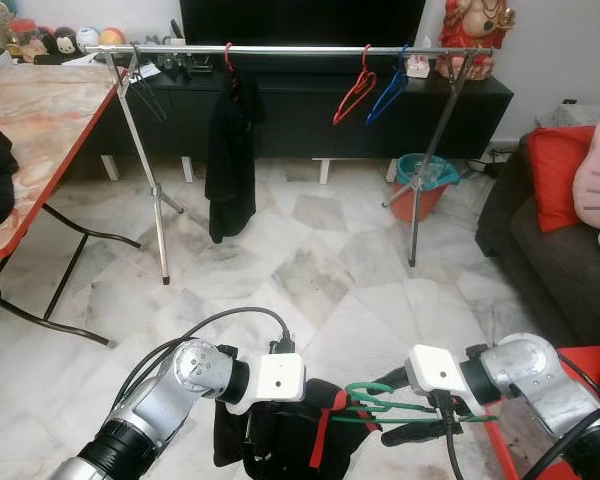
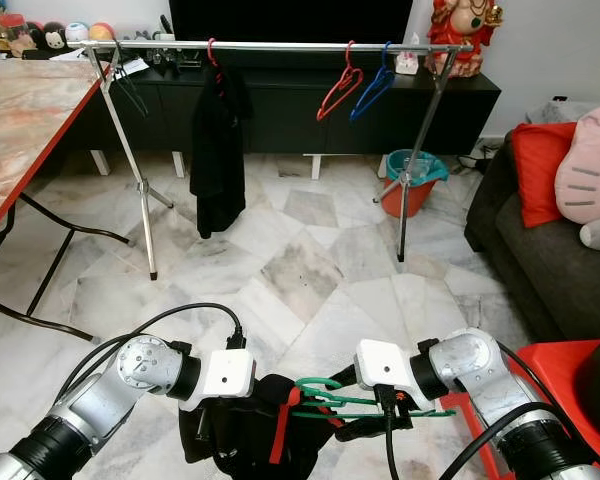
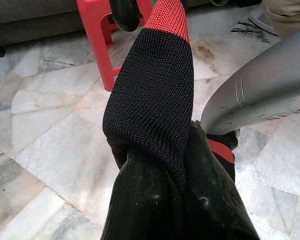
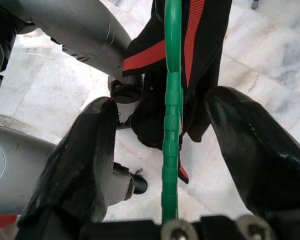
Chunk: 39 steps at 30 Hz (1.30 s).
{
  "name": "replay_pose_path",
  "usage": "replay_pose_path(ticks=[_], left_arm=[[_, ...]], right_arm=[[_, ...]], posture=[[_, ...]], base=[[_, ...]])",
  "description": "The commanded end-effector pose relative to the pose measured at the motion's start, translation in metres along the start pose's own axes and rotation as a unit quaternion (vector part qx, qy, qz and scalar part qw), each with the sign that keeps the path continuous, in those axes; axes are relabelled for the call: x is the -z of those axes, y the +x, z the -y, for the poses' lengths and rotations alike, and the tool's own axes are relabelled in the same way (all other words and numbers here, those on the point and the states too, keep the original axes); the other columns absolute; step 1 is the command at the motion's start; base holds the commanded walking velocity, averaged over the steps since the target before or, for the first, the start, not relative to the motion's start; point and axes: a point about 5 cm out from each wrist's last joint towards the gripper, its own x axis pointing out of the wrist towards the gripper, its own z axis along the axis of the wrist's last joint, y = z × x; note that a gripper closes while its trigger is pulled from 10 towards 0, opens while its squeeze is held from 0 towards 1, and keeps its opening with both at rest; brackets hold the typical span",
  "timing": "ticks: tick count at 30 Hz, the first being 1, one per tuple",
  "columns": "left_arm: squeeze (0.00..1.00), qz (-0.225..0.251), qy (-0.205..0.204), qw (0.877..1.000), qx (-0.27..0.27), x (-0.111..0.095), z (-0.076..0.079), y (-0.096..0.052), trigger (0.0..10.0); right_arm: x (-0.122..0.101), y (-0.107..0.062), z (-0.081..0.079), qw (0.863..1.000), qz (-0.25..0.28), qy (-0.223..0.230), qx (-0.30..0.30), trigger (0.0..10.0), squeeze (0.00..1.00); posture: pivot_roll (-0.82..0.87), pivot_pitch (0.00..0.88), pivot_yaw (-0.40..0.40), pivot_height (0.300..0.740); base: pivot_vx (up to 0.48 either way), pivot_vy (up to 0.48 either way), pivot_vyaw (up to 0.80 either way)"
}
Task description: Hang hanger
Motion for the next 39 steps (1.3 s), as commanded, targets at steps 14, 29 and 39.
replay_pose_path(ticks=[14, 29, 39], left_arm=[[0.0, 0.001, 0.013, 1.0, -0.013, -0.0048, -0.0084, -0.002, 10.0], [0.0, 0.003, 0.013, 1.0, -0.011, -0.006, -0.009, -0.001, 10.0], [0.0, -0.002, 0.012, 1.0, -0.005, -0.0059, -0.009, -0.0031, 10.0]], right_arm=[[0.0027, 0.0008, 0.0013, 1.0, -0.015, -0.001, 0.001, 0.0, 0.0], [0.0041, 0.0046, 0.0024, 1.0, -0.019, -0.001, 0.012, 0.0, 0.0], [-0.0009, 0.0093, 0.0042, 1.0, -0.005, -0.008, 0.024, 0.0, 0.0]], posture=[[0.09, 0.0, -0.062, 0.732], [0.1, 0.0, -0.063, 0.732], [0.1, 0.0, -0.058, 0.732]], base=[[0.0, 0.0, 0.0], [0.0, 0.0, 0.0], [0.0, 0.0, 0.0]])
